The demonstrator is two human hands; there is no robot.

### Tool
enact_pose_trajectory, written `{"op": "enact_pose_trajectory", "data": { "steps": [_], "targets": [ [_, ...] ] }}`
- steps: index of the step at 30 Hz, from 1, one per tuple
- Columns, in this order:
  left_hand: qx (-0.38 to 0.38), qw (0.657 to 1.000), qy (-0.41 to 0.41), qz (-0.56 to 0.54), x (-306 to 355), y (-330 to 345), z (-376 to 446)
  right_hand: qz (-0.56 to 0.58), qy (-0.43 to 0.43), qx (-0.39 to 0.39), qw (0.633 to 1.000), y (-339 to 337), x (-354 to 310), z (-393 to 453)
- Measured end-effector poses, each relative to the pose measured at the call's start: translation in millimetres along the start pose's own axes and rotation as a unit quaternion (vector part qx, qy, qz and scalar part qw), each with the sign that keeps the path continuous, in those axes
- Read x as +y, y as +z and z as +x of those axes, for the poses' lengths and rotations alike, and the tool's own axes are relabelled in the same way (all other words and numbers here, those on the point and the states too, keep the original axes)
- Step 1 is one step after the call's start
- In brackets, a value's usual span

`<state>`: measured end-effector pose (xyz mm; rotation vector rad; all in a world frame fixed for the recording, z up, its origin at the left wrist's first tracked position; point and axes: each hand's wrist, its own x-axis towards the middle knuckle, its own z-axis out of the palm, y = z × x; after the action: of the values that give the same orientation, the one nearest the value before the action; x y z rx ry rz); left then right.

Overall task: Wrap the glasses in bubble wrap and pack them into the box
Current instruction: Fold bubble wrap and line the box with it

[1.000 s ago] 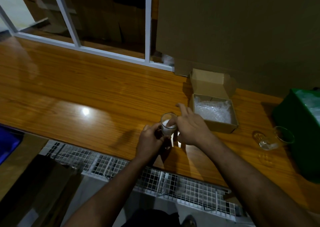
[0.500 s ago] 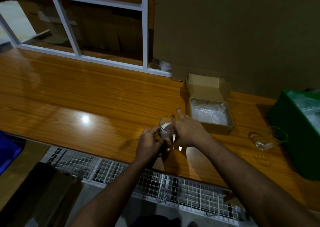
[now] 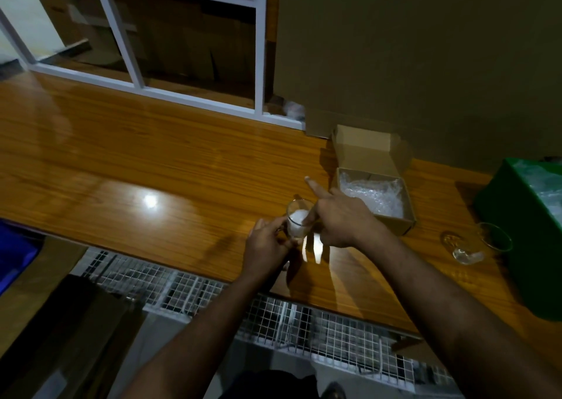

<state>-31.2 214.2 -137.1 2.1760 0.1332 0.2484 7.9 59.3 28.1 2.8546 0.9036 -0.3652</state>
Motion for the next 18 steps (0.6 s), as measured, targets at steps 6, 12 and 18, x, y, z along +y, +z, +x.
{"op": "enact_pose_trajectory", "data": {
  "steps": [6,12,18],
  "targets": [
    [0.012,1.000,0.012,0.017,0.9,-1.1,3.0,0.033,-0.002,-0.024,0.999,3.8,-9.7,9.5],
    [-0.005,1.000,0.010,-0.003,-2.1,0.2,0.0,0.067,0.007,-0.012,0.998,4.0,2.3,5.3],
    [0.000,1.000,-0.007,0.014,-0.6,0.5,2.1,0.093,0.034,0.082,0.992,0.8,11.9,7.6]
  ]
}}
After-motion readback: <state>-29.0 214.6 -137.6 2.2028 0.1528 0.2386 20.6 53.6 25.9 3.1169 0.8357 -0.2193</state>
